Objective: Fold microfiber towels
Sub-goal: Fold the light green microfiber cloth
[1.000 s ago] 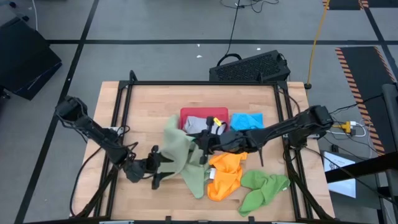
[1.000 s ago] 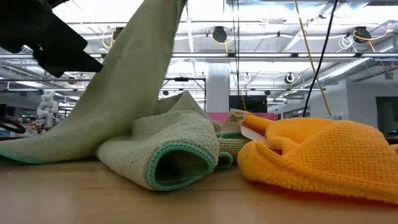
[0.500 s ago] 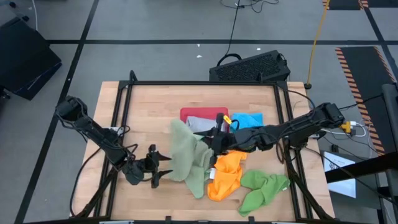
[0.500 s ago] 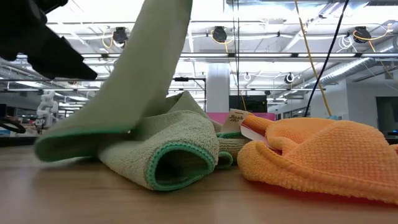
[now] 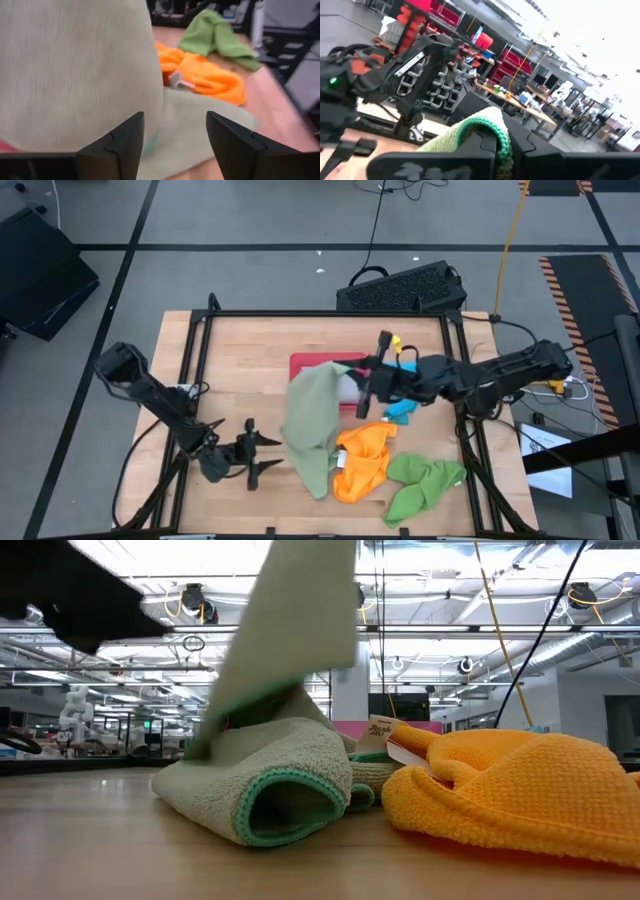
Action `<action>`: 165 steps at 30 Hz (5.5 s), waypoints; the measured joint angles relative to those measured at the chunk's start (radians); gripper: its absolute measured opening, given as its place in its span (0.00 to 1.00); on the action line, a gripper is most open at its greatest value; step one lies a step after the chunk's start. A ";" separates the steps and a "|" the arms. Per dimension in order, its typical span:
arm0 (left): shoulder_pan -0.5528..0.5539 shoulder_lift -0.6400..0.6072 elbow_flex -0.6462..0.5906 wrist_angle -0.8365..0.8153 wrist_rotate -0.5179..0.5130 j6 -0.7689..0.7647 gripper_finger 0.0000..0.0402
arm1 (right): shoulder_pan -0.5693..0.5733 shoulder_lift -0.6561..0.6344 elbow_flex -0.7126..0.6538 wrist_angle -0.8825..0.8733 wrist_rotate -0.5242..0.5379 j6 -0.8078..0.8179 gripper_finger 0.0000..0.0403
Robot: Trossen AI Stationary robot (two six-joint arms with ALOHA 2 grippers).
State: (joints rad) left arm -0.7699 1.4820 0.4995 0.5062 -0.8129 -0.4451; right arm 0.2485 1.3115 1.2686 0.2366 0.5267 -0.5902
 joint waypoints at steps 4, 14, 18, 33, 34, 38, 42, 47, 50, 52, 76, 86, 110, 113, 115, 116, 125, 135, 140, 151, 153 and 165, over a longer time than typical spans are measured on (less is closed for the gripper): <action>0.045 0.091 0.000 0.088 0.000 0.030 0.52 | -0.008 -0.040 0.000 0.040 0.000 -0.026 0.00; 0.132 0.208 0.020 0.224 -0.001 0.221 0.60 | -0.010 -0.101 0.000 0.043 -0.002 -0.062 0.00; 0.150 0.249 0.033 0.190 -0.045 0.313 0.66 | -0.011 -0.117 0.000 0.043 -0.002 -0.070 0.00; 0.193 0.285 0.049 0.098 -0.130 0.371 0.55 | -0.011 -0.127 0.000 0.029 -0.002 -0.080 0.00; 0.197 0.285 0.052 0.098 -0.130 0.377 0.52 | -0.011 -0.127 0.000 0.029 -0.002 -0.077 0.00; 0.213 0.285 0.070 0.097 -0.066 0.422 0.42 | -0.011 -0.127 0.000 0.028 -0.002 -0.069 0.00; 0.217 0.283 0.094 0.096 -0.043 0.460 0.27 | -0.011 -0.127 0.000 0.020 -0.002 -0.029 0.00; 0.170 0.183 0.120 0.057 -0.052 0.574 0.06 | 0.004 -0.109 0.000 -0.023 0.001 0.034 0.00; 0.135 0.061 0.117 -0.031 -0.143 0.597 0.02 | 0.027 -0.091 0.000 -0.054 0.001 0.074 0.00; 0.111 -0.035 0.118 -0.113 -0.223 0.598 0.03 | 0.047 -0.078 0.000 -0.068 0.000 0.106 0.00; 0.258 0.233 0.330 0.330 -0.165 0.851 0.65 | 0.145 0.185 0.000 0.109 0.446 0.027 0.00; 0.321 0.145 0.391 0.307 -0.753 1.329 0.62 | 0.227 0.186 0.000 0.005 0.445 0.146 0.00; 0.069 0.115 0.343 0.083 0.213 0.454 0.35 | 0.230 0.185 -0.142 -0.055 0.430 0.544 0.00; 0.045 0.206 0.347 0.221 0.132 0.540 0.38 | 0.231 0.185 -0.143 -0.063 0.367 0.586 0.00; 0.043 0.267 0.376 0.249 0.074 0.568 0.41 | 0.233 0.184 -0.150 -0.061 0.341 0.624 0.00; 0.043 0.293 0.394 0.251 0.040 0.573 0.44 | 0.236 0.184 -0.156 -0.061 0.331 0.640 0.00; 0.084 0.501 0.662 0.122 -0.292 0.617 0.65 | 0.265 0.184 -0.238 -0.055 0.331 0.764 0.00; 0.184 0.583 0.795 -0.035 -0.346 0.378 0.74 | 0.248 0.184 -0.251 0.041 0.336 0.709 0.00; 0.228 0.583 0.793 -0.125 -0.510 0.277 0.71 | 0.262 0.184 -0.251 0.108 0.337 0.656 0.00; 0.135 0.520 0.792 -0.115 -0.748 0.626 0.47 | 0.355 0.184 -0.251 0.151 0.525 0.545 0.00; 0.119 0.506 0.792 -0.115 -0.735 0.624 0.42 | 0.356 0.184 -0.250 0.181 0.523 0.527 0.00; 0.093 0.500 0.792 -0.255 -0.470 0.485 0.27 | 0.345 0.185 -0.250 0.268 0.520 0.391 0.00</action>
State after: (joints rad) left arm -0.6765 1.9816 1.2915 0.2510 -1.2830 0.0401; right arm 0.5940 1.4963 1.0183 0.5046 1.0470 -0.1994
